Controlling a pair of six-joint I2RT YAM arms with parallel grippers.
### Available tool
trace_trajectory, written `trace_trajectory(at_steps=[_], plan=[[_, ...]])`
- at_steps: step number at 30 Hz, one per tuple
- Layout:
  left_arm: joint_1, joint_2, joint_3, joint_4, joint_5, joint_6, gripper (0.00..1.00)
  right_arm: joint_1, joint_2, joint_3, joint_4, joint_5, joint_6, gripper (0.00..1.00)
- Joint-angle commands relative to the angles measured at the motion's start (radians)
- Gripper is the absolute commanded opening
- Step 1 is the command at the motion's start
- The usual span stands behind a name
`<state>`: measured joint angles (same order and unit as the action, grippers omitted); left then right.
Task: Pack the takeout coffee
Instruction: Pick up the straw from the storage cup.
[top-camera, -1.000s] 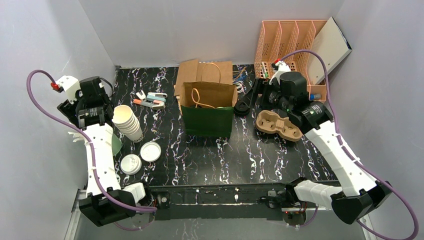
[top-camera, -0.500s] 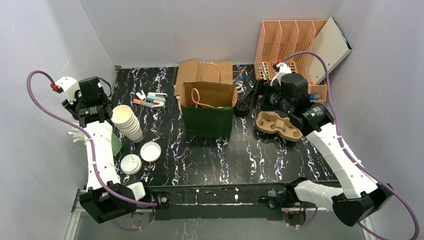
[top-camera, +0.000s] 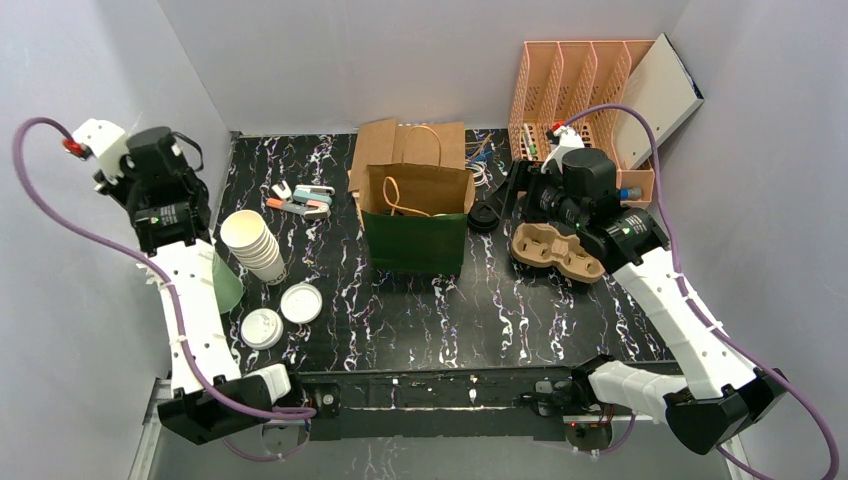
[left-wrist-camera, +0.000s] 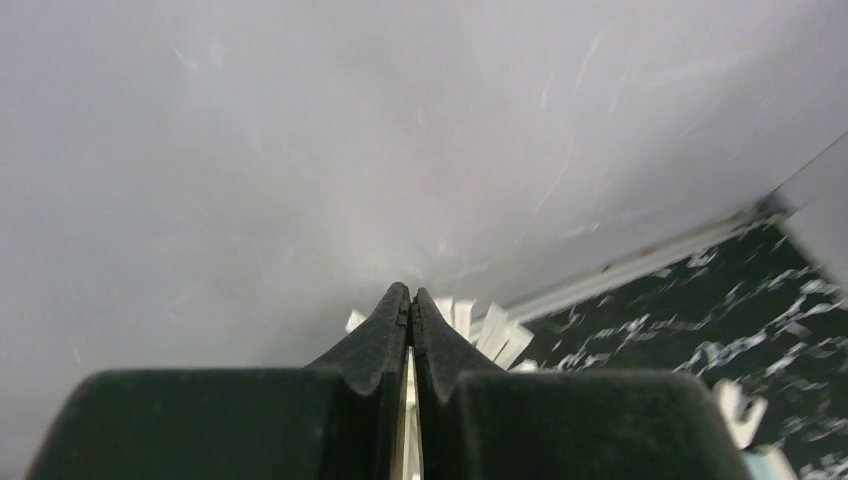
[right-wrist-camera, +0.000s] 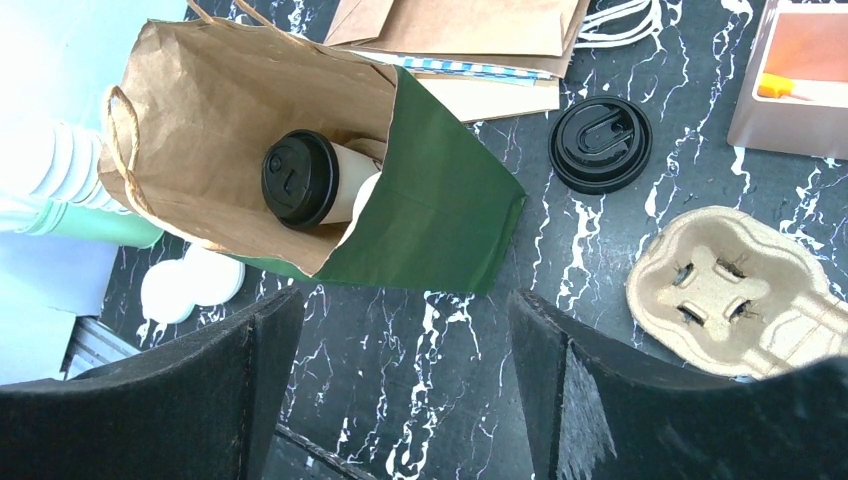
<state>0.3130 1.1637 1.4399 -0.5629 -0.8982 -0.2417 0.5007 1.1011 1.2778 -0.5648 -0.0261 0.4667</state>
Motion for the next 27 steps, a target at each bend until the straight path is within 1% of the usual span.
trace_trajectory(at_steps=[1,2,4,6,8,11,13,15,16,18,19,22,27], plan=[[0.006,0.008,0.23,-0.044,0.019,0.041,0.0,0.006,-0.02,-0.011,0.056,0.01,-0.014,0.83],[0.006,0.026,0.298,-0.078,0.047,0.034,0.0,0.006,-0.02,-0.011,0.057,0.009,-0.014,0.83],[0.007,0.06,0.442,-0.147,0.149,-0.005,0.0,0.007,-0.02,-0.013,0.061,0.01,-0.016,0.82],[0.006,0.076,0.527,-0.163,0.29,-0.049,0.0,0.007,-0.023,-0.016,0.067,0.011,-0.016,0.82],[0.007,0.076,0.568,-0.14,0.414,-0.1,0.0,0.007,-0.028,-0.02,0.077,0.011,-0.016,0.82],[0.007,0.067,0.585,-0.076,0.559,-0.187,0.0,0.007,-0.033,-0.022,0.081,0.017,-0.016,0.82],[0.007,0.071,0.59,-0.033,0.698,-0.244,0.0,0.006,-0.035,-0.021,0.082,0.02,-0.018,0.82],[0.006,0.083,0.576,0.018,0.86,-0.328,0.0,0.006,-0.038,-0.021,0.08,0.02,-0.024,0.82],[0.007,0.085,0.552,0.061,0.995,-0.399,0.0,0.006,-0.04,-0.021,0.079,0.02,-0.027,0.82],[0.007,0.079,0.472,0.19,1.157,-0.511,0.0,0.007,-0.045,-0.022,0.074,0.056,-0.03,0.82],[0.006,0.073,0.432,0.261,1.216,-0.566,0.0,0.007,-0.051,-0.025,0.075,0.063,-0.032,0.82],[0.006,0.055,0.316,0.431,1.334,-0.66,0.0,0.006,-0.082,-0.043,0.094,0.082,-0.034,0.81],[0.005,0.089,0.271,0.472,1.483,-0.704,0.0,0.007,-0.115,-0.057,0.103,0.107,-0.036,0.81]])
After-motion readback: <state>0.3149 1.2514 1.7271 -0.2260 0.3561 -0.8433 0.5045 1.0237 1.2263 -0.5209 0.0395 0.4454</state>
